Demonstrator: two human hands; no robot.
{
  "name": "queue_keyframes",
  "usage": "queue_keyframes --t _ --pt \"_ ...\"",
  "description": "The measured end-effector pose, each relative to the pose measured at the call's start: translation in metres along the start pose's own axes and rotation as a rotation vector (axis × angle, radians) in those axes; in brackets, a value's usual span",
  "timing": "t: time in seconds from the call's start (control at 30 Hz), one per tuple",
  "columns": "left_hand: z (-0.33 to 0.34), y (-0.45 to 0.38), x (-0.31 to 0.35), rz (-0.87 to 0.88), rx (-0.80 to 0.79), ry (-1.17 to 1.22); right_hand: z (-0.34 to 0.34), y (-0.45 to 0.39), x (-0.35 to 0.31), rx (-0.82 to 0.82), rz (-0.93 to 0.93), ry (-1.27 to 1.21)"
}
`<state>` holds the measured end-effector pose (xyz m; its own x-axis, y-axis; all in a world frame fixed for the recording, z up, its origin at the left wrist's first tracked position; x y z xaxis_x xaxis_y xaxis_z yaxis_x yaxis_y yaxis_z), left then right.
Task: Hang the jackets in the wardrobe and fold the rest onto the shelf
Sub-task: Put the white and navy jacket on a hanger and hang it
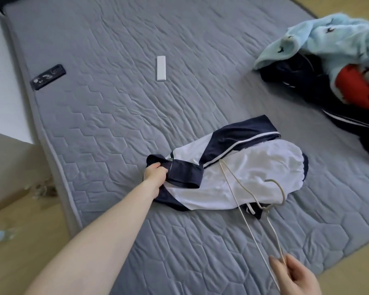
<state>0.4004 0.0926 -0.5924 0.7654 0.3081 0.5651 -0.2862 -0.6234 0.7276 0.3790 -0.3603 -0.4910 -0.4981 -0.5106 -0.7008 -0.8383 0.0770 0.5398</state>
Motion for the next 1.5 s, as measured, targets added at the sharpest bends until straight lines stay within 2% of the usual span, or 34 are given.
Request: queue_keyframes --t 0.13,0.2,0.3,0.5,0.63,0.9,1.03,1.2,1.3,1.37,1.5 --pt "-0.053 0.079 0.031 0.130 0.140 0.285 -0.015 0.031 -0.042 0.001 -0.013 -0.031" --pt "-0.087 0.134 0.050 0.215 0.152 0.294 -0.020 0.058 -0.075 -0.012 -0.025 -0.070" --pt "-0.136 0.231 0.087 0.403 0.042 0.147 -0.025 0.110 -0.141 -0.063 -0.129 -0.143" --pt "-0.241 0.419 0.159 0.781 -0.214 -0.171 -0.026 0.240 -0.269 -0.194 -0.399 -0.139" --pt "-0.326 0.509 0.175 0.904 -0.330 -0.337 -0.014 0.327 -0.330 -0.251 -0.511 -0.141" --pt "-0.495 0.626 0.157 1.070 -0.393 -0.534 0.037 0.485 -0.411 -0.353 -0.755 -0.128" --pt "-0.553 0.665 0.147 1.175 -0.340 -0.645 0.094 0.555 -0.444 -0.477 -0.881 -0.021" --pt "-0.623 0.694 0.136 1.234 -0.254 -0.626 0.164 0.631 -0.464 -0.646 -0.936 0.098" --pt "-0.670 0.698 0.128 1.241 -0.105 -0.619 0.189 0.668 -0.474 -0.717 -0.960 0.127" --pt "-0.703 0.693 0.119 1.236 0.020 -0.607 0.200 0.691 -0.479 -0.802 -0.942 0.059" --pt "-0.764 0.667 0.087 1.130 0.303 -0.555 0.217 0.731 -0.486 -0.954 -0.948 -0.008"
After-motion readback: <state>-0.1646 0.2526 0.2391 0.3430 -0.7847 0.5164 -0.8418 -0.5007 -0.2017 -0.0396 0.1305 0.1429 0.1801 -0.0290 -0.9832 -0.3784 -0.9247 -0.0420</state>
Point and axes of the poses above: each hand's wrist, its own y-axis away from the middle knuckle, its own z-axis out of the palm, x = y × z, the point moved 9 cm from there along -y, towards the middle knuckle, and after that the axes turned 1 degree about -z, right-handed, at the moved point
